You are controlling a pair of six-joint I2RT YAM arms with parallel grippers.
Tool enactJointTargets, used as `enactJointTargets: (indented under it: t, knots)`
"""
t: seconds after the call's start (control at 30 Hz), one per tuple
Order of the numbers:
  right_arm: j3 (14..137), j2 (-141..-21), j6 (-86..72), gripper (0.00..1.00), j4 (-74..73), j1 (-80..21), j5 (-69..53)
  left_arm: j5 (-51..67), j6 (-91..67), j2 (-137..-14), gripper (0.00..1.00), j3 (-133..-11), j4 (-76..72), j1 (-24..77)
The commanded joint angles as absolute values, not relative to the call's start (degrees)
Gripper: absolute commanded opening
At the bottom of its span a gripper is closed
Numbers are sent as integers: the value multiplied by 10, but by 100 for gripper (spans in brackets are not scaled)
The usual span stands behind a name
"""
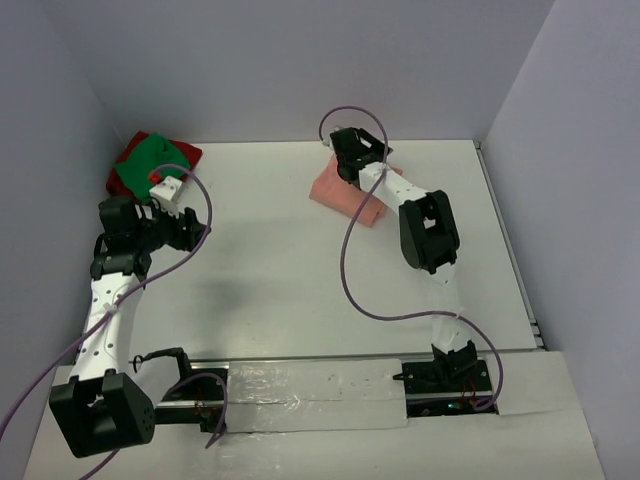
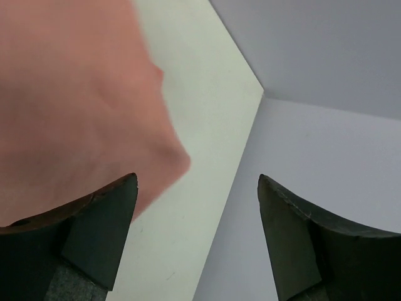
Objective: Fold and stack the t-shirts
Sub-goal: Fold the tshirt
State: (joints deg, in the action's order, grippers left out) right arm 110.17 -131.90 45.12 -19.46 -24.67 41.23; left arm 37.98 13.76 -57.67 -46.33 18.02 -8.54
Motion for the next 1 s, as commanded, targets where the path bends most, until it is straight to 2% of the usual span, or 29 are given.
enactJointTargets:
  t: [0.0, 0.13, 0.27, 0.37, 0.4, 0.47, 0.53, 0.57, 0.6, 0.73, 0.83, 0.87, 0.97]
  knots:
    - [1106, -1335, 447, 84, -76, -241, 473, 406, 140, -573, 65, -461, 175, -87]
    - [1047, -1297, 421, 84, -4, -242, 467, 403, 141, -561, 65, -451, 175, -87]
    - [977, -1204, 393, 83, 43, -258, 433, 398, 135, -540, 65, -439, 164, -87]
    - [966, -1128, 299, 78, -66, -265, 365, 404, 132, -527, 65, -436, 150, -87]
    - [962, -1106, 247, 75, -121, -265, 282, 409, 134, -524, 65, -441, 154, -88]
    - [944, -1059, 215, 71, -156, -265, 228, 416, 128, -521, 65, -441, 152, -88]
    - [936, -1043, 182, 48, -191, -267, 187, 424, 127, -522, 65, -438, 145, -88]
    - [936, -1034, 173, 33, -203, -267, 178, 427, 127, -526, 65, -436, 142, -87]
    - [933, -1029, 164, 0, -217, -267, 171, 429, 124, -526, 64, -434, 137, -87]
    - [847, -962, 172, 0, -184, -266, 191, 433, 79, -543, 58, -446, 88, -87]
    - [768, -832, 190, 0, -126, -263, 203, 461, 11, -590, 44, -472, 6, -70]
    - [746, -804, 200, 0, -110, -263, 202, 459, 5, -631, 38, -501, -29, -56]
    - [687, -716, 225, 0, -81, -259, 211, 413, -25, -732, 35, -571, -52, 44]
